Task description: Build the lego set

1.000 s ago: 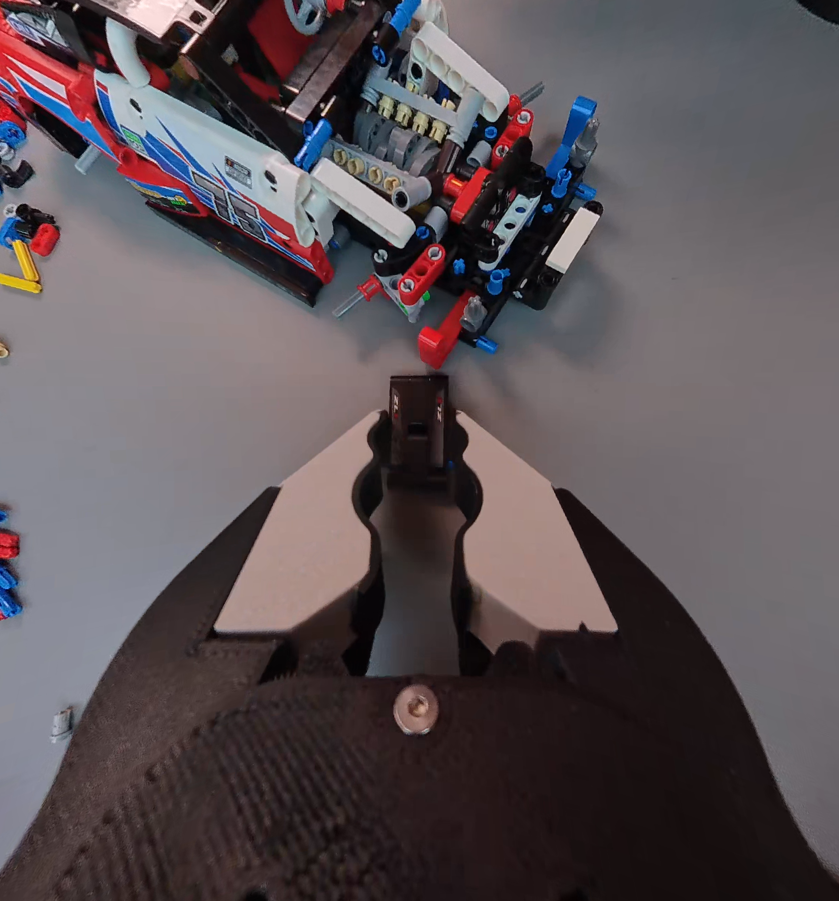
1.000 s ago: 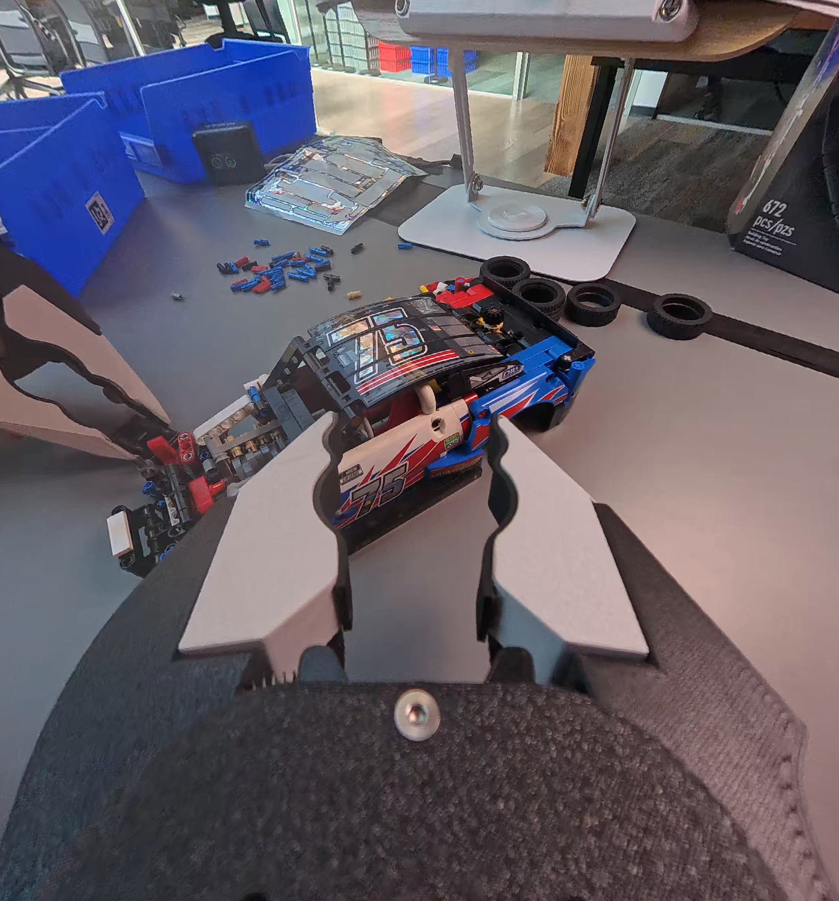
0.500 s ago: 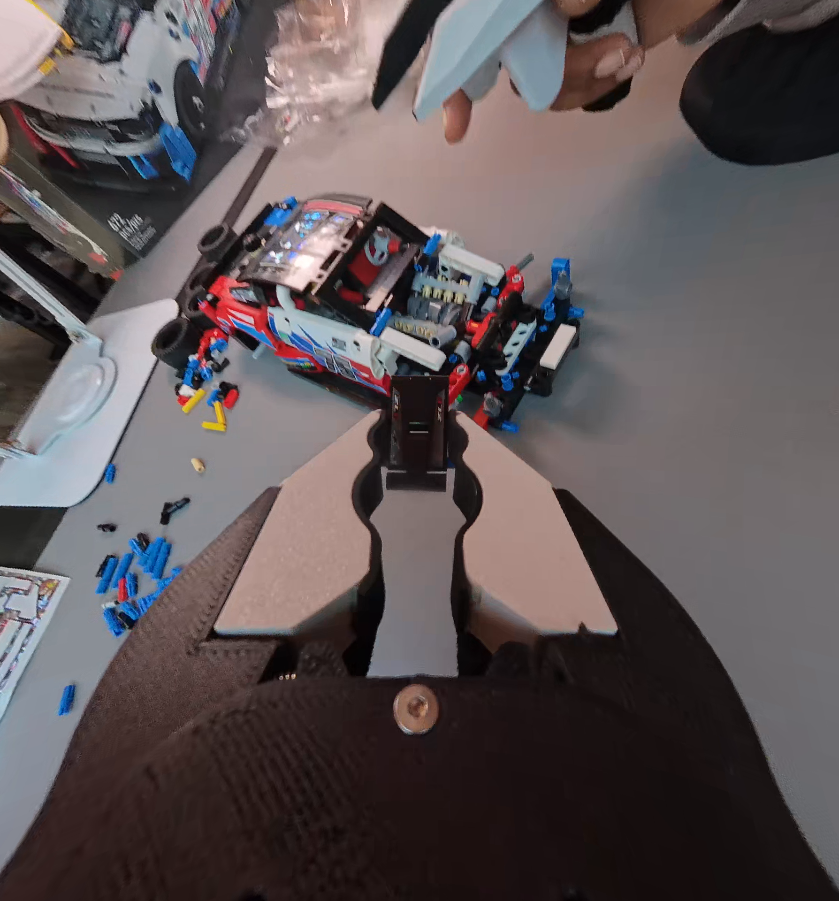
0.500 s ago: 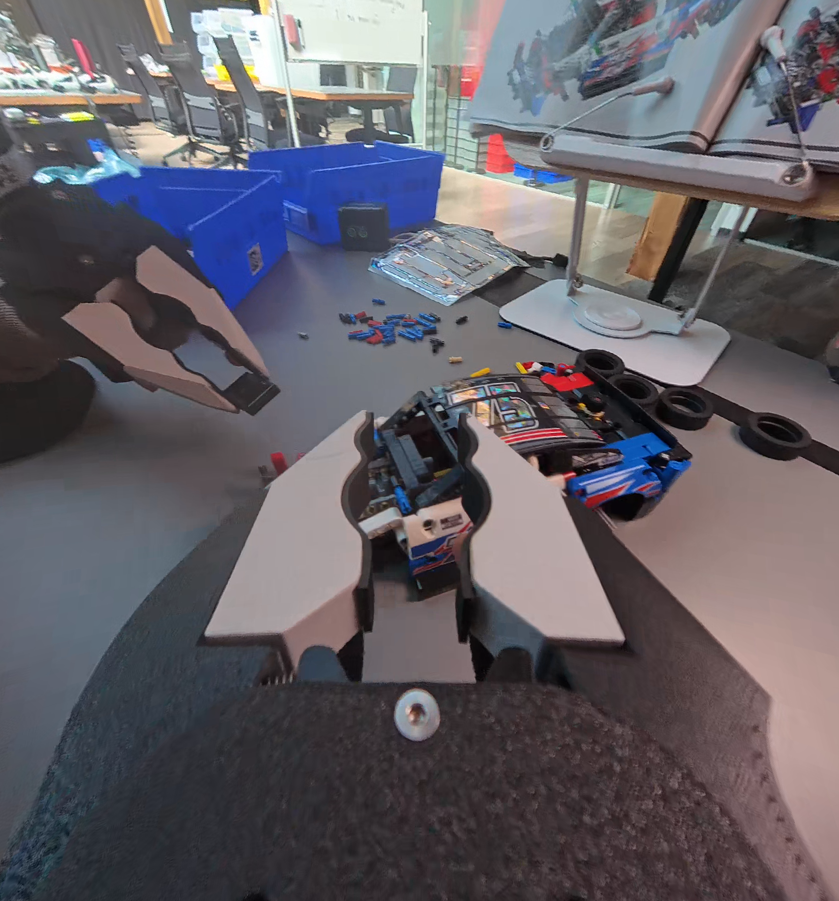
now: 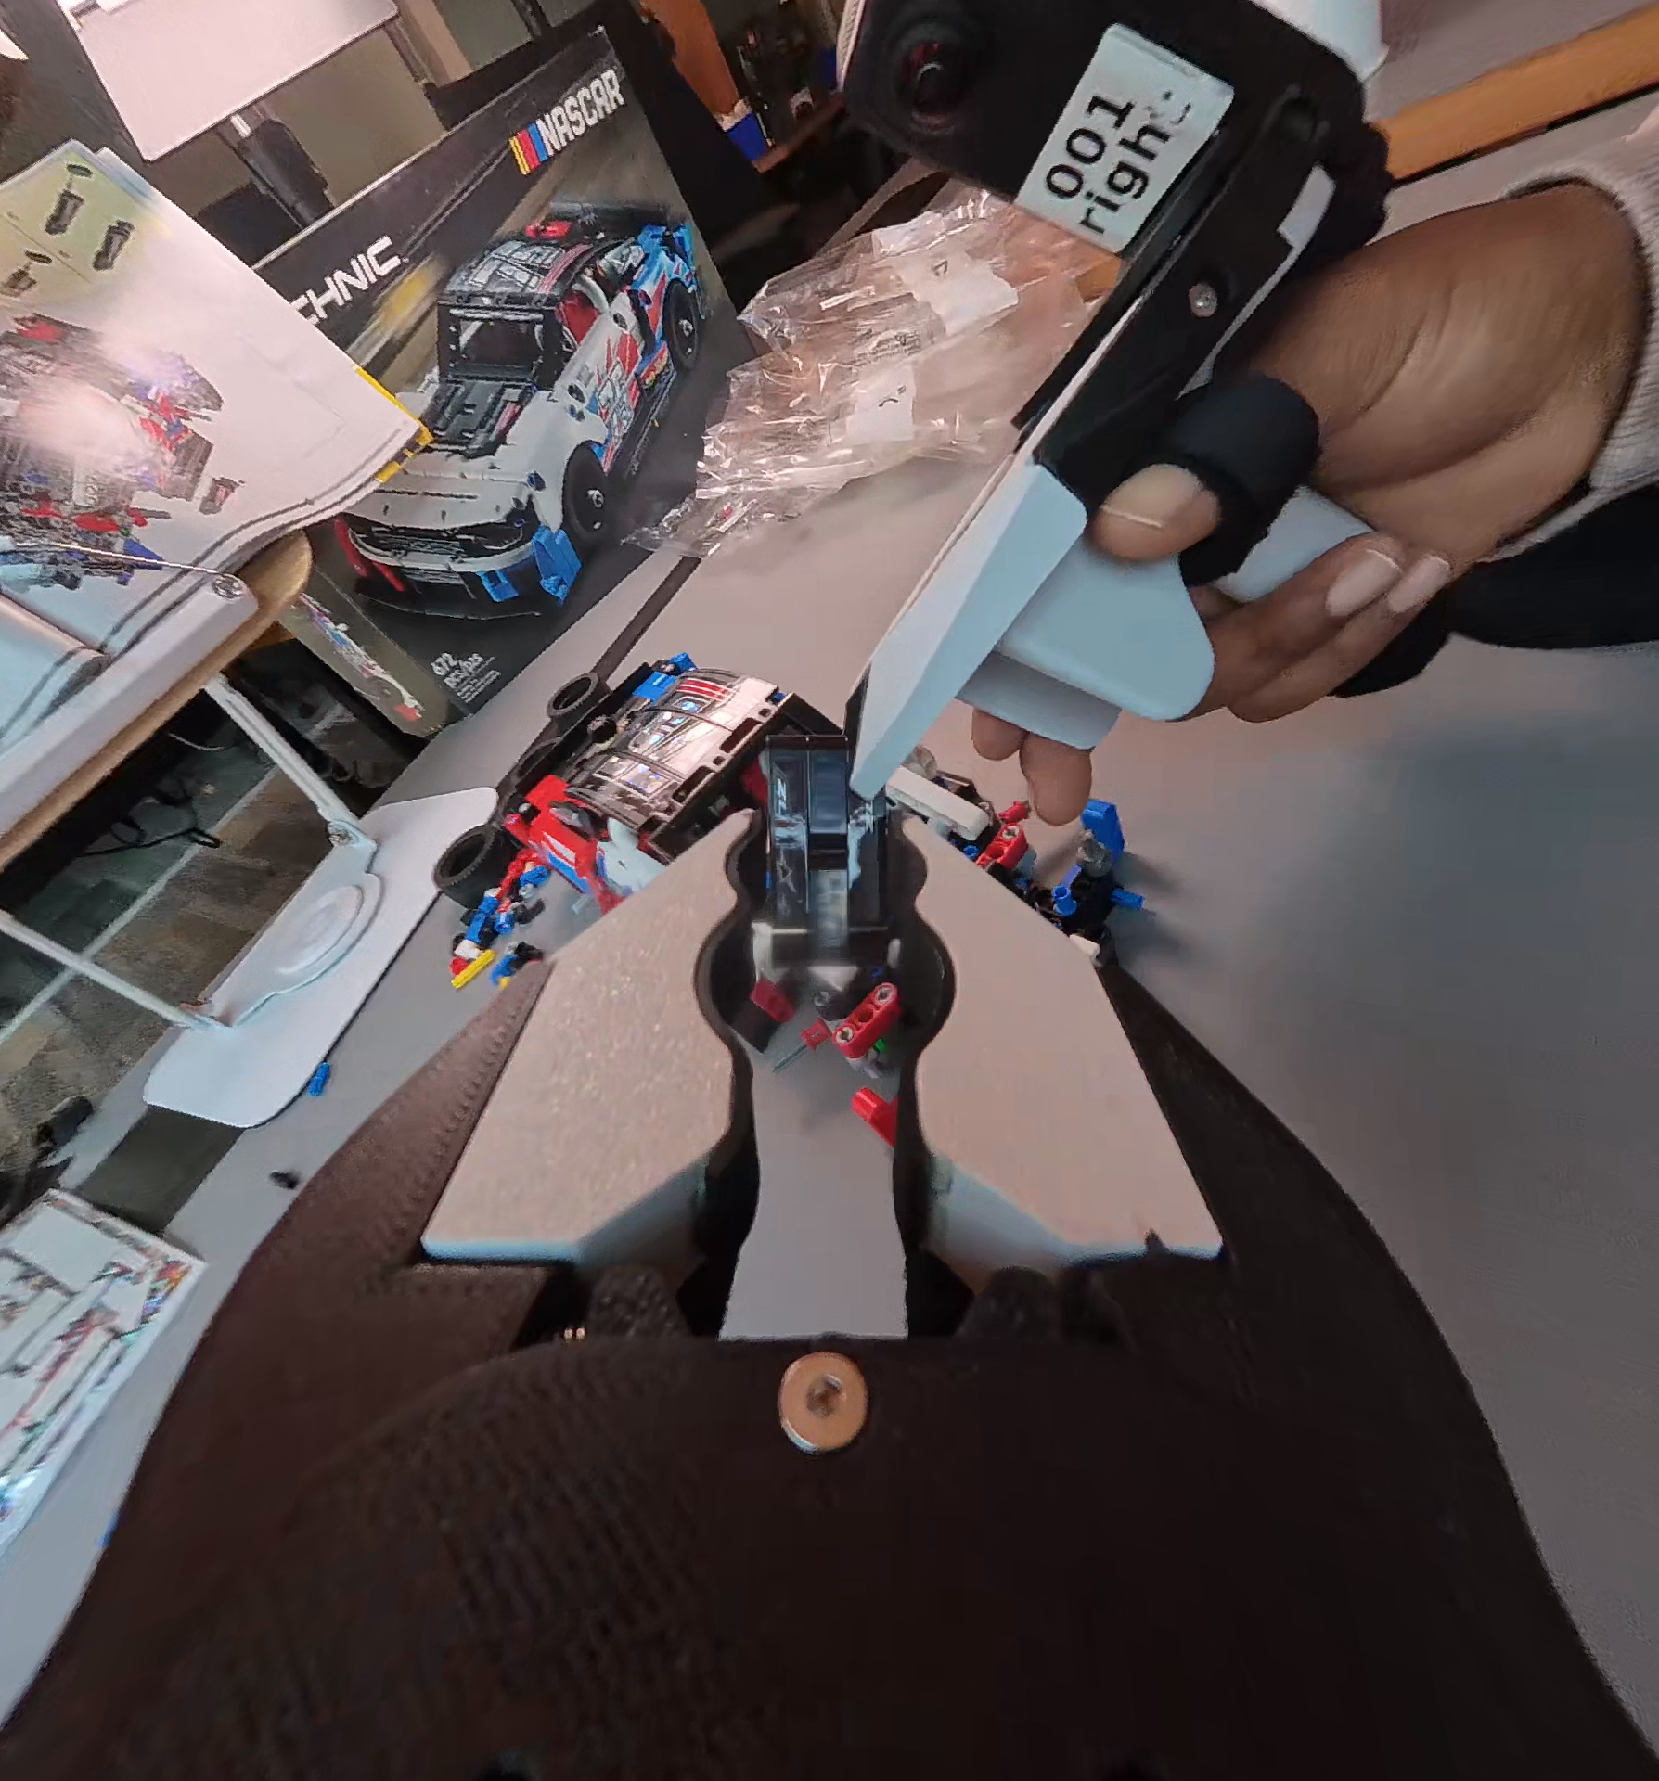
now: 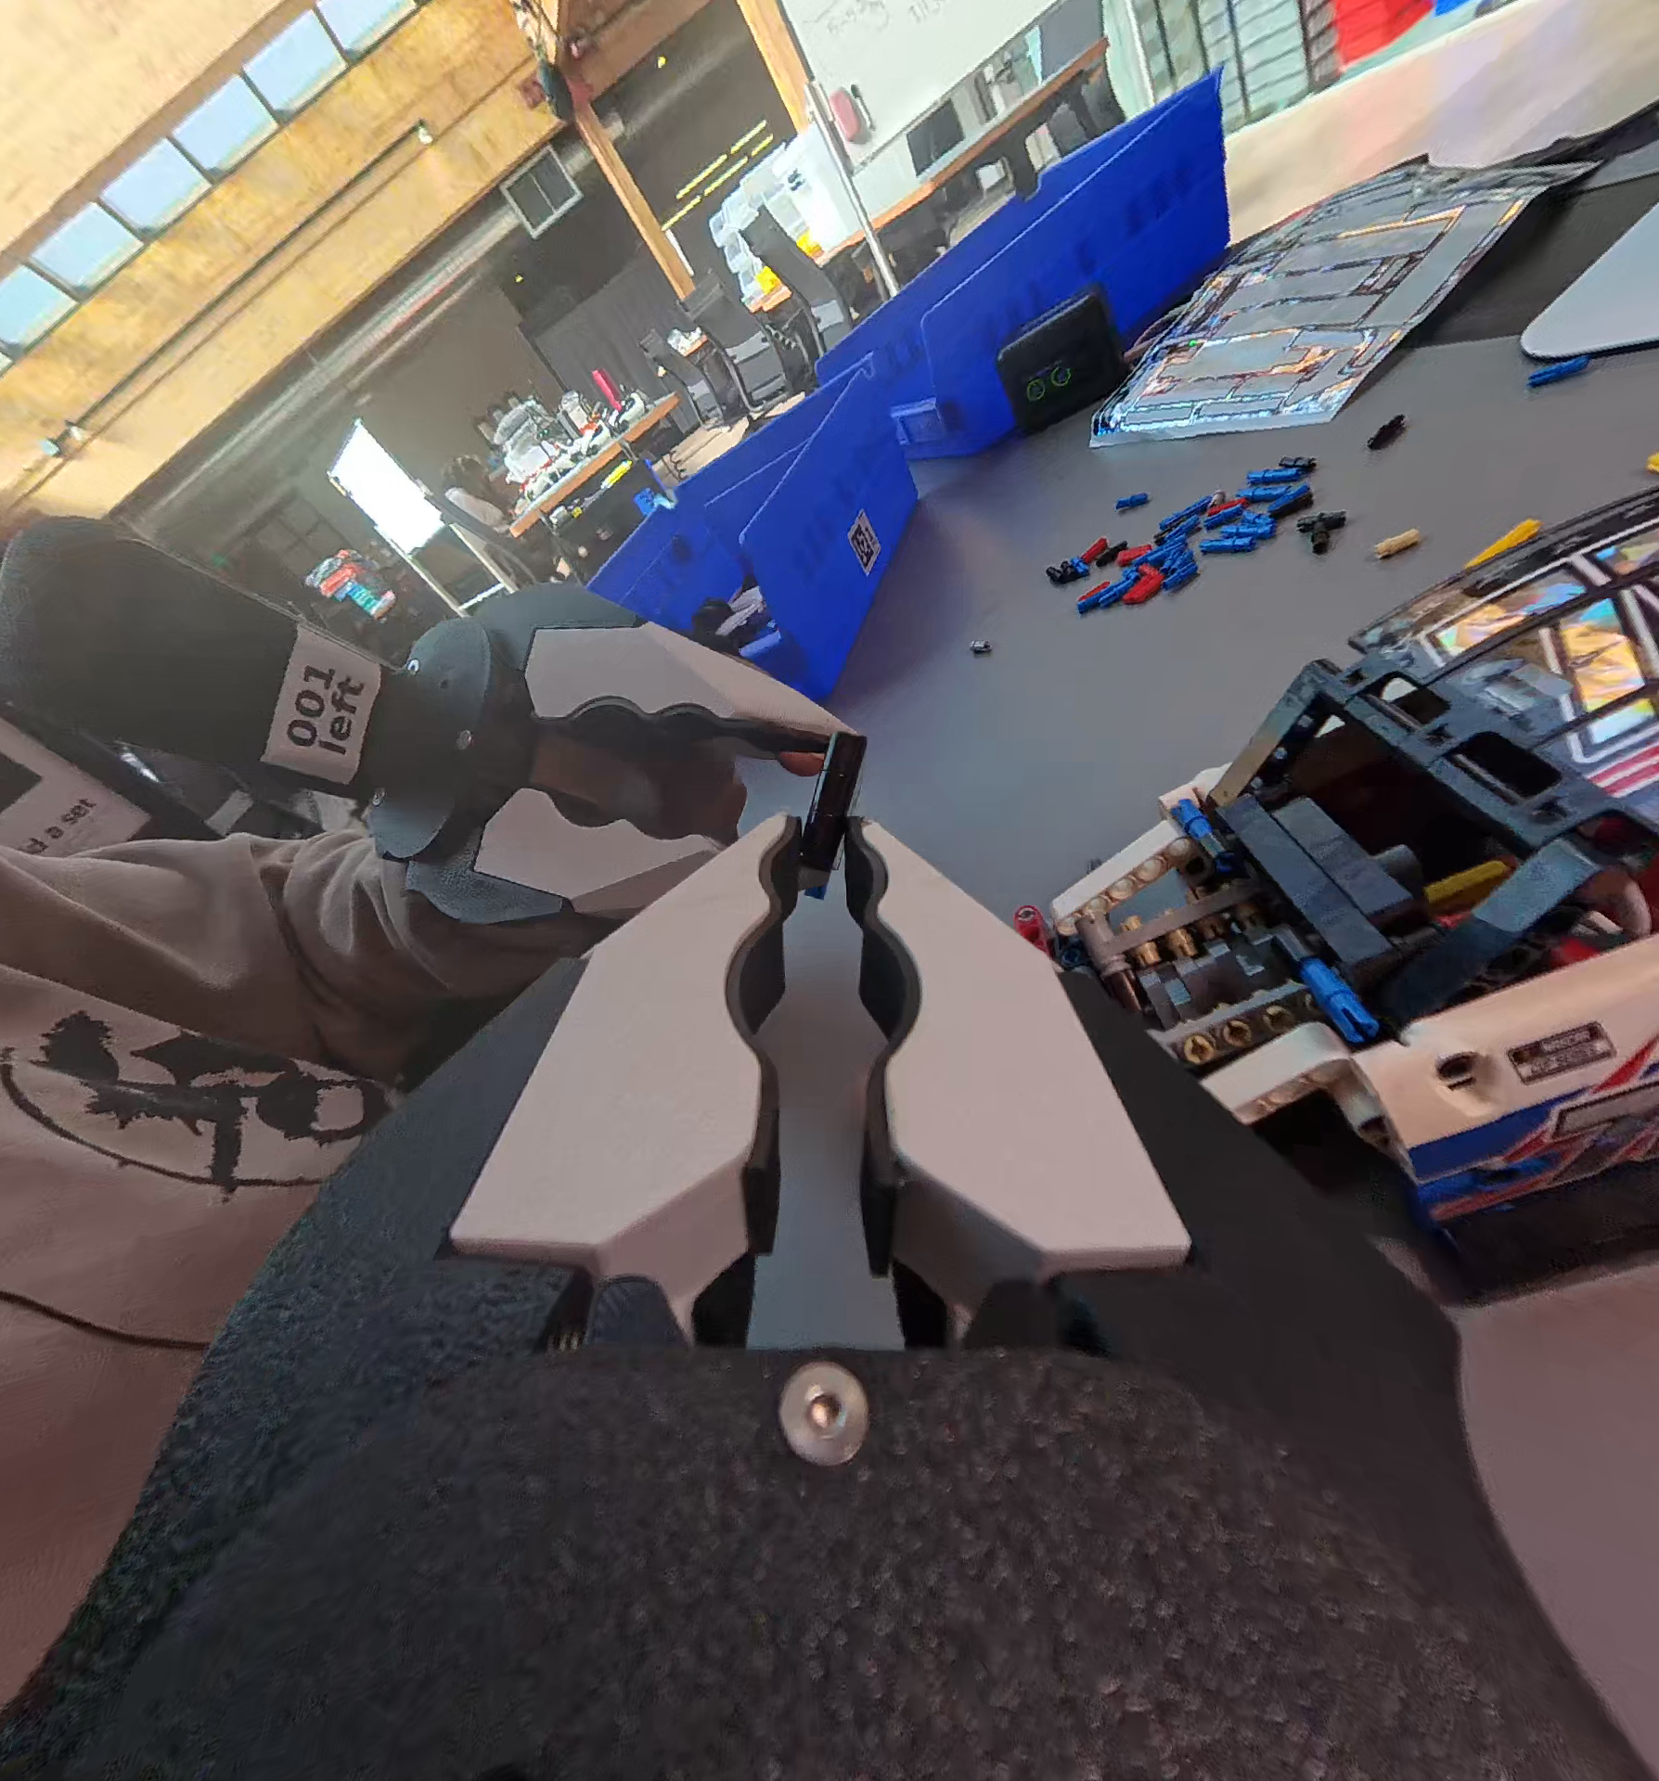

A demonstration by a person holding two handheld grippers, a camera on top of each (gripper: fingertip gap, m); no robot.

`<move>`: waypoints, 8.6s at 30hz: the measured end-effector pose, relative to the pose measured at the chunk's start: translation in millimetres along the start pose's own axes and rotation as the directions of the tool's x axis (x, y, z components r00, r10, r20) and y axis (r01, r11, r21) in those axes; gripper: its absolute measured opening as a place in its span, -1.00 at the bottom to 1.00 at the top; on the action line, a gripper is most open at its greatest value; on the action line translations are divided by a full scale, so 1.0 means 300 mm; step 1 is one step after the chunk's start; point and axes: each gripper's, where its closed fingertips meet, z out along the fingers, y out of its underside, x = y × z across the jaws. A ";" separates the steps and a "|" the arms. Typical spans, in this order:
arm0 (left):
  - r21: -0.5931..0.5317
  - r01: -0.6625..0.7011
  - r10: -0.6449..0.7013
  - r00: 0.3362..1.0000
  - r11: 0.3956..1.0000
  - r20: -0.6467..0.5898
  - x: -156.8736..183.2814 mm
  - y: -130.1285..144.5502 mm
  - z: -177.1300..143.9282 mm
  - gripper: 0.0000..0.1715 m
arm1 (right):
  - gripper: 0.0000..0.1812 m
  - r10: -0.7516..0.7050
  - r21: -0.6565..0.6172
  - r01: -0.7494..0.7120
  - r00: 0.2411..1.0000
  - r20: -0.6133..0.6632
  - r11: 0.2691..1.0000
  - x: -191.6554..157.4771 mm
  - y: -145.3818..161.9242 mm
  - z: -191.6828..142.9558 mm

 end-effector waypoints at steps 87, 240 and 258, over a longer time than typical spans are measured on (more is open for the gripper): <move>-0.232 0.740 -0.775 0.611 0.631 -0.161 -0.064 0.217 0.091 -0.67 | -0.95 -0.973 -0.528 0.829 -0.231 -0.026 -0.183 0.195 0.072 -0.034; -0.340 0.385 -0.496 0.792 0.858 -0.355 0.021 0.202 0.183 -0.81 | -0.98 -0.677 -0.466 0.561 0.726 -0.122 0.684 0.274 0.090 -0.128; -0.323 0.366 -0.437 0.881 0.873 -0.181 -0.042 0.163 0.228 -0.64 | -0.97 -0.674 -0.424 0.575 0.727 -0.126 0.700 0.291 0.069 -0.134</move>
